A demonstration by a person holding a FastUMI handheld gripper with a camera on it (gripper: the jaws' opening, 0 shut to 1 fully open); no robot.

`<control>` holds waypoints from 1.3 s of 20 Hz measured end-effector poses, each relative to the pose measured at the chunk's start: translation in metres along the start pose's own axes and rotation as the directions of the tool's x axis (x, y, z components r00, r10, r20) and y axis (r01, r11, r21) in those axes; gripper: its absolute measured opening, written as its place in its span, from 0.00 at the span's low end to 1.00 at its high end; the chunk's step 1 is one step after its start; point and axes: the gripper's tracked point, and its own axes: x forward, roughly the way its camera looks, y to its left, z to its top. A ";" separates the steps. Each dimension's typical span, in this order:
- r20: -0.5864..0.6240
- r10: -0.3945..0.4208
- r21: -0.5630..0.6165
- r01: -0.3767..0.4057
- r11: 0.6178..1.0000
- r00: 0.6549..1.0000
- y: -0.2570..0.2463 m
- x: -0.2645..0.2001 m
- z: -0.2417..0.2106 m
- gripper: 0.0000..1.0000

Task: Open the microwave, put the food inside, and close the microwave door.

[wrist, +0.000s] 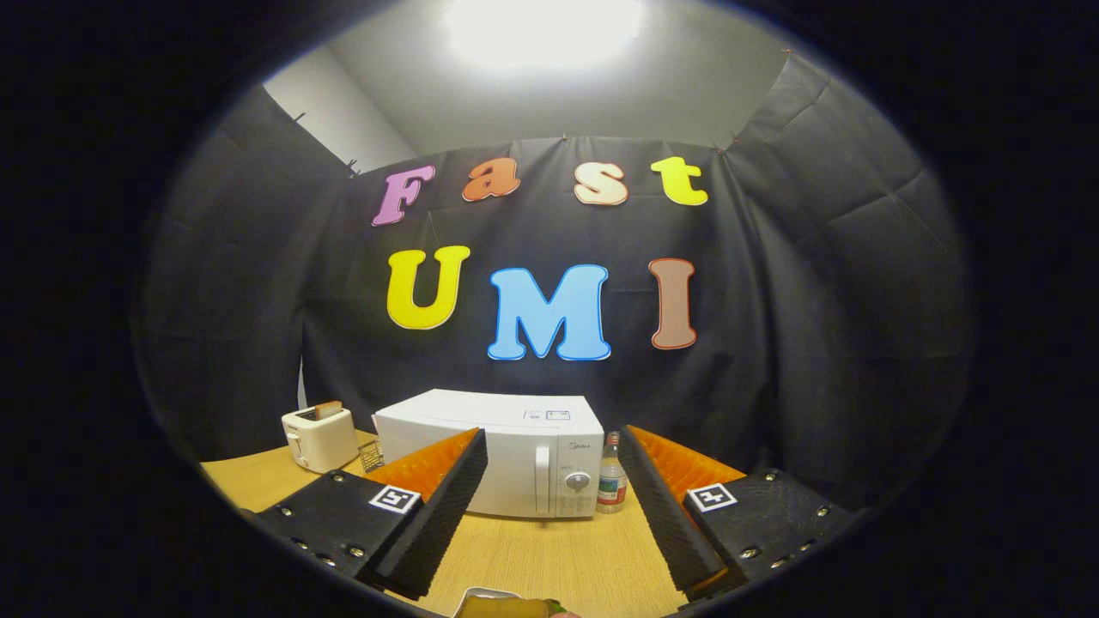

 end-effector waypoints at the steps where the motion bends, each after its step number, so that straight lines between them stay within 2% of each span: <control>1: -0.003 0.004 -0.006 -0.004 1.000 1.000 0.001 0.006 -0.002 0.98; 9: -0.085 0.067 0.017 -0.065 0.998 0.994 0.025 0.083 -0.042 0.98; 16: -0.182 0.053 0.026 -0.049 0.998 0.982 0.014 0.161 -0.094 0.98; 24: -0.344 0.052 0.023 -0.047 0.999 0.938 0.009 0.219 -0.173 0.98; 25: -0.355 0.050 0.029 -0.042 0.999 0.934 0.009 0.224 -0.179 0.95; 26: -0.367 0.049 0.038 -0.038 0.999 0.929 0.009 0.229 -0.185 0.88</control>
